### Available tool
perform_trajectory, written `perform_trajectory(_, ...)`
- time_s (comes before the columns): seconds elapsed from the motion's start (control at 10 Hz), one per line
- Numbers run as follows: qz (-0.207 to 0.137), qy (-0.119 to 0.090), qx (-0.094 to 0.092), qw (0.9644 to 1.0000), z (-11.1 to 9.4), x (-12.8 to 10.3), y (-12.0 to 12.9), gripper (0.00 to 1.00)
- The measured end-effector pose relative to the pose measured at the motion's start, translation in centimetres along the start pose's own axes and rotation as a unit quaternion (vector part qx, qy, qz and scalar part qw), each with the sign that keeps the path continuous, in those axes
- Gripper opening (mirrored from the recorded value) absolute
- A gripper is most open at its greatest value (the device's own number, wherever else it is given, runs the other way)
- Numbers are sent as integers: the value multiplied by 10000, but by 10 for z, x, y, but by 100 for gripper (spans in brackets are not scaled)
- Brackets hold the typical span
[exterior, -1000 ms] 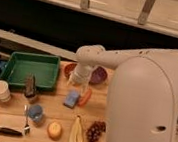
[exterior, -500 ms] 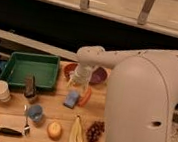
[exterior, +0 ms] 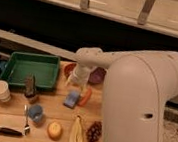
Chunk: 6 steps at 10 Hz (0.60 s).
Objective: Place sponge in purple bowl
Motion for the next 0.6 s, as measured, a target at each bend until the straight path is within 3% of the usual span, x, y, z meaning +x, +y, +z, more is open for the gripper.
perform_trajectory(0.3, 37, 201, 127, 9997, 22, -2, -4, 64)
perform_trajectory(0.6, 12, 434, 95, 9990, 41, -3, -3, 64)
